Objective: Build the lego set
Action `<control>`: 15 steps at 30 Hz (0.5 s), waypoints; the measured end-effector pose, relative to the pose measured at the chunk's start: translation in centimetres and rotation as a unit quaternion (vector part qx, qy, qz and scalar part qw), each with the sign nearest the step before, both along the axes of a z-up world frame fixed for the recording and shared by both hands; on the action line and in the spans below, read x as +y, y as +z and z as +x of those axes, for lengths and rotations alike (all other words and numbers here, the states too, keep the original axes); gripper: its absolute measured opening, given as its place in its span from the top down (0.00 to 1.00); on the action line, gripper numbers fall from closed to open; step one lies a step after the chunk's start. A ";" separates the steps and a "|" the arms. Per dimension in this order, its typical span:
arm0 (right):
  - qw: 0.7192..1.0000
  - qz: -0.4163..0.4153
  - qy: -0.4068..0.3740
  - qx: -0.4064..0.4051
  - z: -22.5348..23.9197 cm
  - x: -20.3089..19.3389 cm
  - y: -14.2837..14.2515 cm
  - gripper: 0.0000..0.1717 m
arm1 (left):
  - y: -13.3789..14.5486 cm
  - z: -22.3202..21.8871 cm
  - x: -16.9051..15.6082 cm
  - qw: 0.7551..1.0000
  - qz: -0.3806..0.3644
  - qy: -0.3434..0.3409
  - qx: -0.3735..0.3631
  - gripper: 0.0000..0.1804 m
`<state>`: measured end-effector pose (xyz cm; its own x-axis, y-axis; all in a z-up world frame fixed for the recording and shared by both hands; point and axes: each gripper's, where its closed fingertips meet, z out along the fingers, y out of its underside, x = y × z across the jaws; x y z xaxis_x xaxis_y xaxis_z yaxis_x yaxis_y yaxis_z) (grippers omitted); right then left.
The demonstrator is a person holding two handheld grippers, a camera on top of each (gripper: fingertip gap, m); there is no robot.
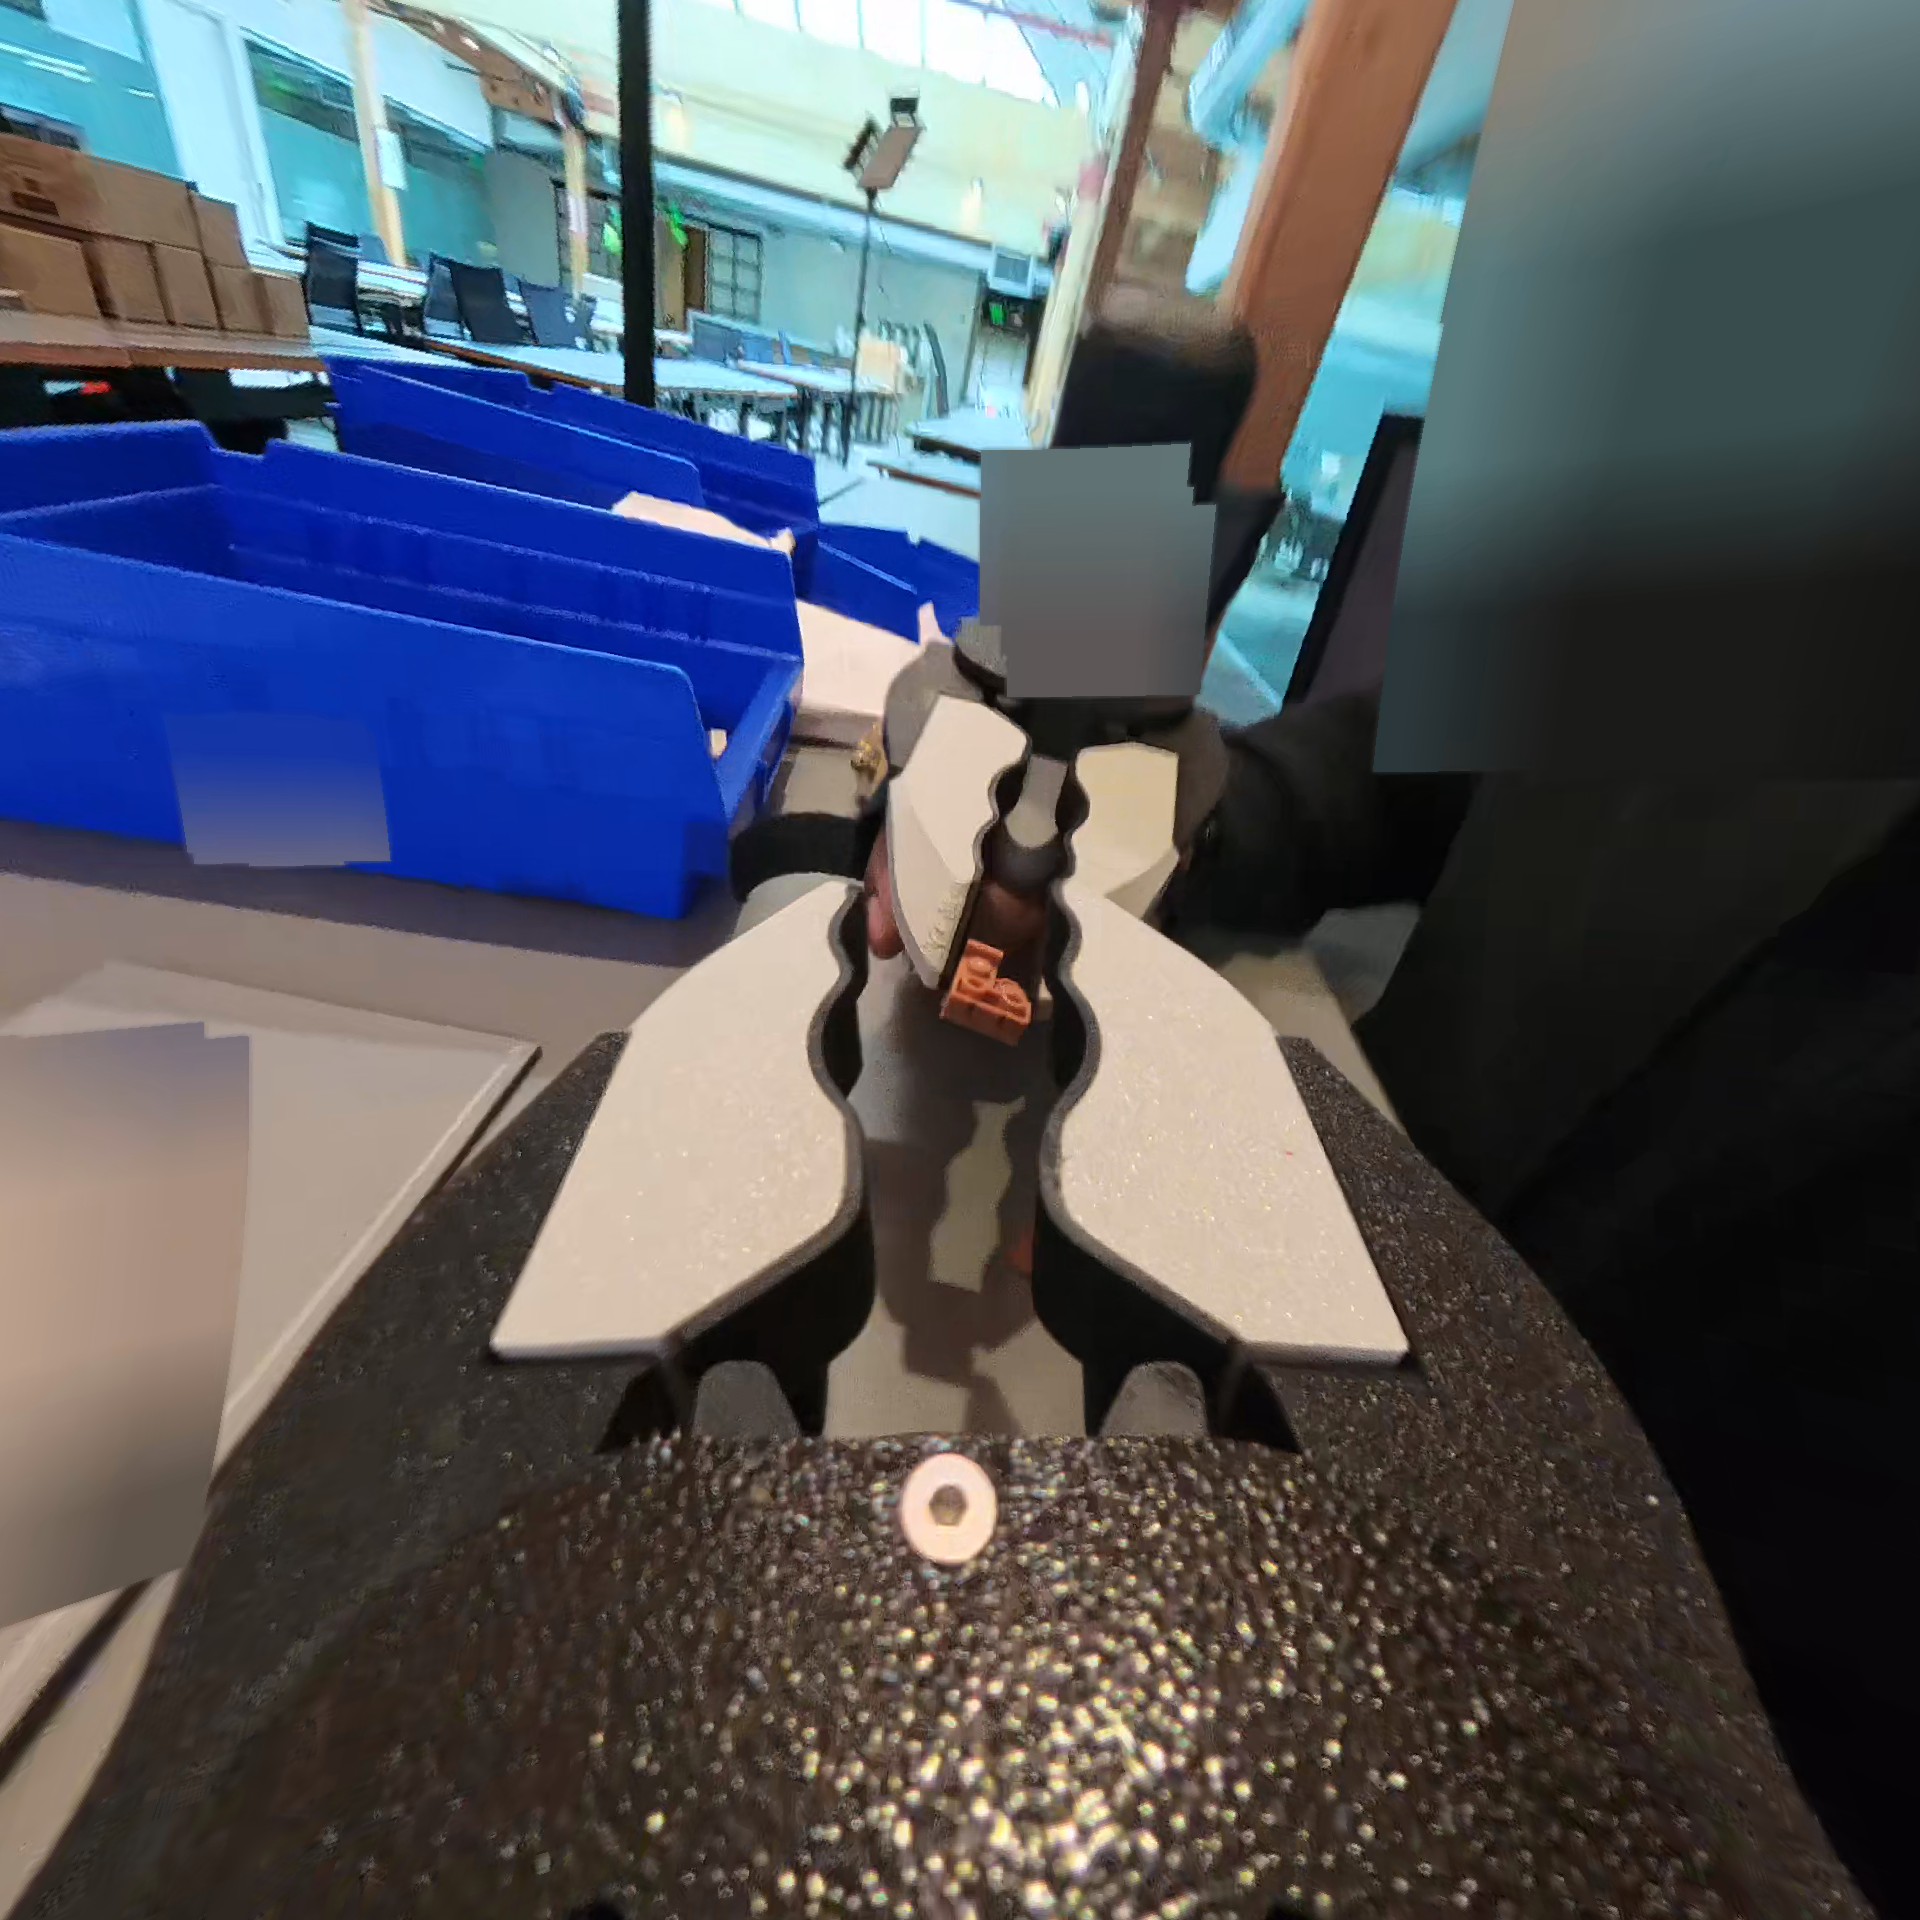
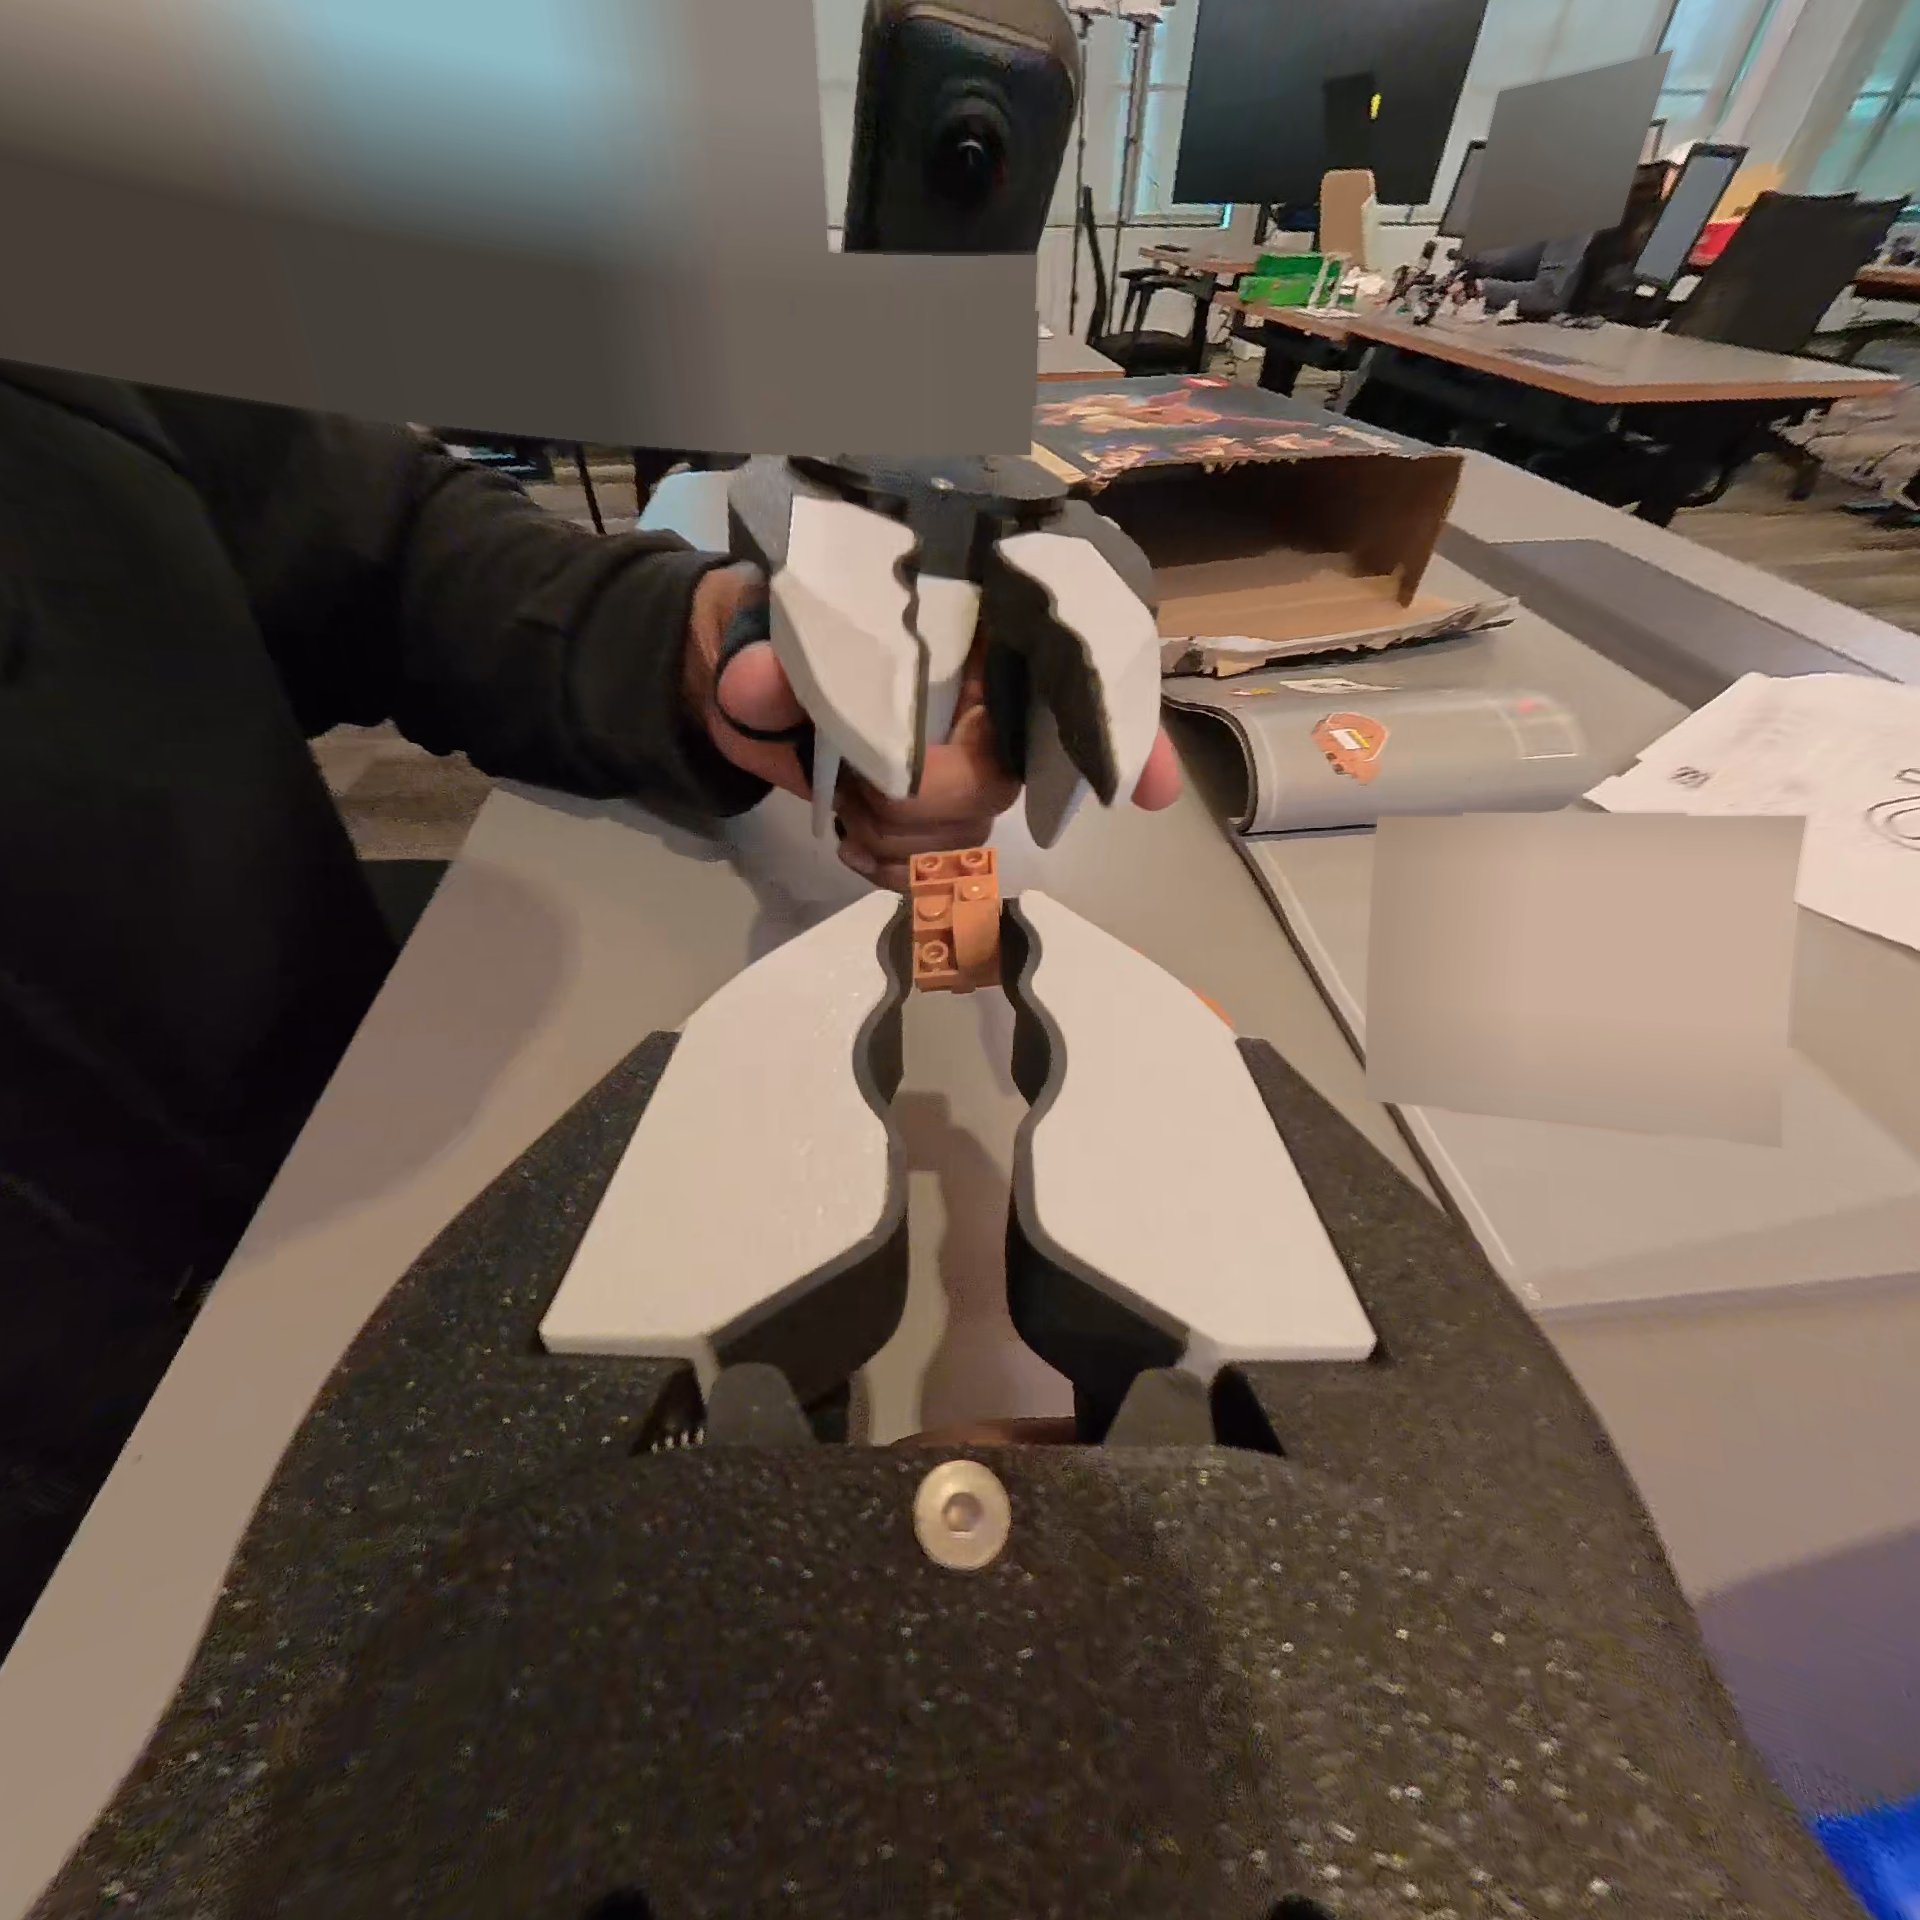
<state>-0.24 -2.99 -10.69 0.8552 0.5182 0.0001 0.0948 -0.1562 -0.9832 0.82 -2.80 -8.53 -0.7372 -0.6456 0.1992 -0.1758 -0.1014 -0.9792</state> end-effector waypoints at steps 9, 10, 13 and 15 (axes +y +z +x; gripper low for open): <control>0.999 -0.013 0.012 0.033 0.5 -0.4 0.0 0.91 | -1.4 -0.4 -0.8 0.997 0.072 -0.006 -0.028 0.90; 0.999 -0.014 0.012 0.034 0.6 -0.5 -0.1 0.91 | -1.4 -0.3 -0.9 0.997 0.077 -0.004 -0.032 0.91; 0.999 -0.008 0.014 0.041 0.6 -0.6 0.3 0.91 | -2.0 -0.2 -1.3 0.995 0.099 -0.005 -0.031 0.90; 0.999 -0.007 0.020 0.038 0.5 -0.7 0.5 0.91 | -2.6 -0.2 -1.7 0.994 0.110 -0.007 -0.028 0.88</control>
<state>0.22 -3.71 -10.22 0.8314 0.5510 -0.0720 0.0255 -0.1674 -0.9856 0.62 -4.48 -11.13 -0.7527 -0.6583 0.0138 -0.1207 0.1174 -0.9857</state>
